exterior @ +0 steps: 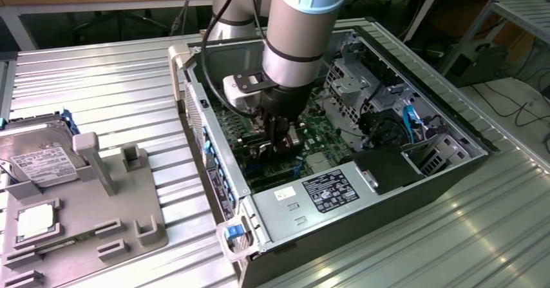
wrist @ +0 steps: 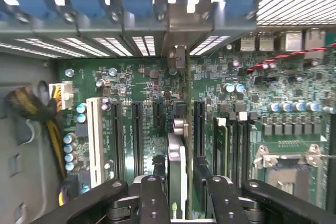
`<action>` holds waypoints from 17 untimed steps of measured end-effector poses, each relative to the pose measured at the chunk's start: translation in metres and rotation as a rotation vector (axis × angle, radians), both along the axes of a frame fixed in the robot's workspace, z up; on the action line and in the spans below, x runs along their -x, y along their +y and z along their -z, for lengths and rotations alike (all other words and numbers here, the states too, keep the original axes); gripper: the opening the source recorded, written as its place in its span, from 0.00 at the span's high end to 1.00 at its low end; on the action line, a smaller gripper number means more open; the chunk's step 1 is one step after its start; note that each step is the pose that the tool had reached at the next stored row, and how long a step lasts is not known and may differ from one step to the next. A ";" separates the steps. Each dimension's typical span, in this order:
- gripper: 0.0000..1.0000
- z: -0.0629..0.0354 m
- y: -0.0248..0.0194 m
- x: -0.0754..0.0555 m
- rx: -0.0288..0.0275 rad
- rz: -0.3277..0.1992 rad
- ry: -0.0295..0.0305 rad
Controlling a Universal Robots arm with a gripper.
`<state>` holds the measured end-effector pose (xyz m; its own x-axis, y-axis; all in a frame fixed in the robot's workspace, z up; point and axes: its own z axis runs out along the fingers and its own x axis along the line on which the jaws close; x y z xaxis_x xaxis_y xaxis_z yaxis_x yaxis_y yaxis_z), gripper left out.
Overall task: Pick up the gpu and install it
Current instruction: 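Insert the gpu into the slot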
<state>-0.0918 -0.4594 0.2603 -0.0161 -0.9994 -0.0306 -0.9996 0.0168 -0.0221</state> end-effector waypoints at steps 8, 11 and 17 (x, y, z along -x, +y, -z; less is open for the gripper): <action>0.65 -0.0183 0.0001 0.000 0.0080 0.000 -0.0018; 0.73 -0.0184 0.0001 0.000 0.0082 0.000 -0.0017; 0.89 -0.0184 0.0001 0.000 0.0082 0.000 -0.0017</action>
